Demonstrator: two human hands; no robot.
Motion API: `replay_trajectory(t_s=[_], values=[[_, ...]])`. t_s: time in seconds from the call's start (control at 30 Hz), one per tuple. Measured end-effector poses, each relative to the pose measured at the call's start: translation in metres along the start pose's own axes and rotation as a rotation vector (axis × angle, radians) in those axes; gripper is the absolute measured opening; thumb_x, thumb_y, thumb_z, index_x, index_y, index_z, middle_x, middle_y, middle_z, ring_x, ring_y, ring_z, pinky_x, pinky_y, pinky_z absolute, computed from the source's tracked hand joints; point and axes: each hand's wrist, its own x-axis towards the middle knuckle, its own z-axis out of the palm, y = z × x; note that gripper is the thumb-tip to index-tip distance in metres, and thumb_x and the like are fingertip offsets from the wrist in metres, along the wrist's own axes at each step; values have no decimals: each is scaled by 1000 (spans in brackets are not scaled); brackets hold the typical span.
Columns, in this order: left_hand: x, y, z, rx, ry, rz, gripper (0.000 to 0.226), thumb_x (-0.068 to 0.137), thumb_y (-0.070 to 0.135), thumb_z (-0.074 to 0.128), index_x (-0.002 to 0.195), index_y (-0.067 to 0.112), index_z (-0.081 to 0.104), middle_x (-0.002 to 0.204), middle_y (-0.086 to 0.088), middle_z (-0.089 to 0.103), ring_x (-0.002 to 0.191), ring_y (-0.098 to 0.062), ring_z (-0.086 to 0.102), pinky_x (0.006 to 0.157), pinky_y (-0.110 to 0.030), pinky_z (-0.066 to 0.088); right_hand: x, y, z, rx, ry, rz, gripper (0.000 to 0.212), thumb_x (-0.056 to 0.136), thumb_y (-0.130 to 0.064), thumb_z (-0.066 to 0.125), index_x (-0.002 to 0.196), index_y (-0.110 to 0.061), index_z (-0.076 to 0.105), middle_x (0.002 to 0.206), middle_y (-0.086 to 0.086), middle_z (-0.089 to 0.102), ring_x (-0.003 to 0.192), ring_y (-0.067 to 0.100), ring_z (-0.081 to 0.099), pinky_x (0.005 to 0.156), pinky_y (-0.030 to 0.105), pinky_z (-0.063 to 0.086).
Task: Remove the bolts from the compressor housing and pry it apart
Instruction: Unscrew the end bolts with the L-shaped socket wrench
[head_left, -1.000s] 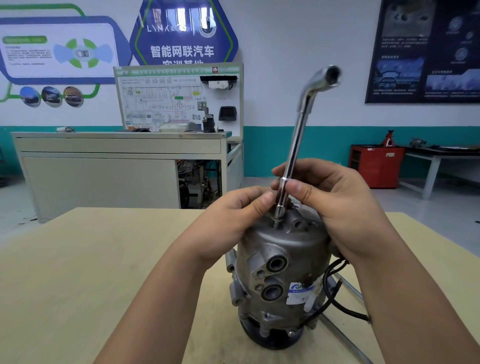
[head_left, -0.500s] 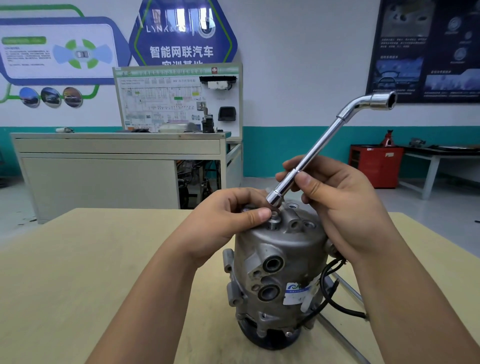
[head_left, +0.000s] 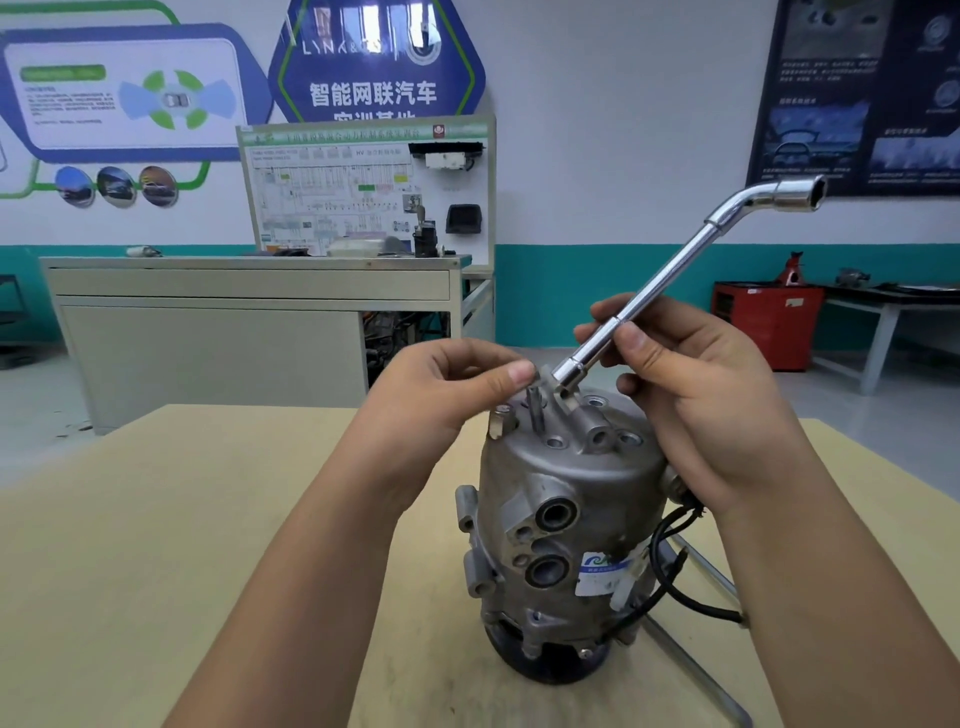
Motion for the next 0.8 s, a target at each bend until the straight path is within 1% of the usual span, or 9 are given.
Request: replay_trajectory(t_s=[0.1, 0.2, 0.27, 0.37, 0.43, 0.53, 0.6, 0.73, 0.8], values=[[-4, 1, -15, -23, 97, -67, 28, 47, 41, 85, 68, 24, 78, 80, -3, 72, 87, -19, 66, 93, -36, 50, 0, 0, 1, 15, 21, 20, 18, 71, -19, 58, 75, -24, 75, 81, 0, 74, 74, 3, 63, 58, 13, 41], [-5, -7, -43, -12, 182, -190, 21, 51, 33, 76, 62, 15, 75, 73, 1, 72, 78, -9, 67, 85, -28, 52, 0, -1, 1, -1, 29, 28, 14, 74, -16, 59, 80, -21, 71, 80, 0, 74, 73, 3, 62, 59, 13, 41], [-8, -20, -65, 31, 222, -298, 17, 61, 24, 74, 71, 11, 73, 75, 2, 73, 84, -9, 66, 82, -25, 50, 0, -1, 0, -11, 33, 31, 16, 82, -9, 57, 85, -19, 69, 80, -1, 73, 71, 3, 61, 59, 13, 42], [-16, -45, -98, 271, 256, -459, 7, 78, 14, 75, 78, 7, 73, 92, -4, 73, 99, -16, 63, 89, -31, 50, 0, -1, 1, 14, 37, 34, 20, 86, -3, 53, 87, -17, 68, 79, -2, 73, 70, 1, 62, 57, 11, 43], [-19, -63, -117, 510, 292, -563, 9, 80, 18, 76, 77, 10, 74, 98, -9, 71, 99, -22, 61, 91, -38, 49, 0, -2, 1, 43, 36, 34, 20, 87, -1, 52, 87, -14, 67, 77, -1, 73, 68, 0, 63, 56, 9, 44], [-22, -85, -129, 713, 279, -673, 12, 79, 22, 78, 81, 10, 76, 94, -12, 69, 84, -21, 56, 76, -30, 44, 0, -1, 2, 67, 30, 33, 20, 87, 1, 51, 88, -12, 66, 75, -1, 73, 67, 0, 64, 56, 8, 45], [-24, -99, -132, 807, 250, -738, 24, 79, 24, 78, 92, 4, 76, 94, -13, 68, 84, -22, 56, 68, -27, 40, 0, -1, 2, 67, 25, 38, 17, 83, -2, 54, 87, -12, 67, 76, -1, 73, 68, 0, 64, 56, 9, 45], [-27, -120, -138, 947, 245, -858, 41, 78, 27, 79, 102, -5, 69, 104, -18, 67, 89, -28, 57, 70, -27, 40, 0, -1, 0, 50, 21, 38, 16, 73, -12, 58, 86, -14, 68, 78, -1, 73, 68, 0, 63, 56, 9, 45], [-30, -125, -139, 943, 258, -892, 39, 77, 28, 80, 95, -4, 68, 97, -16, 65, 82, -26, 54, 66, -27, 38, 0, 0, 0, 29, 16, 39, 16, 74, -13, 58, 85, -16, 69, 78, -1, 73, 68, 0, 63, 57, 9, 45]])
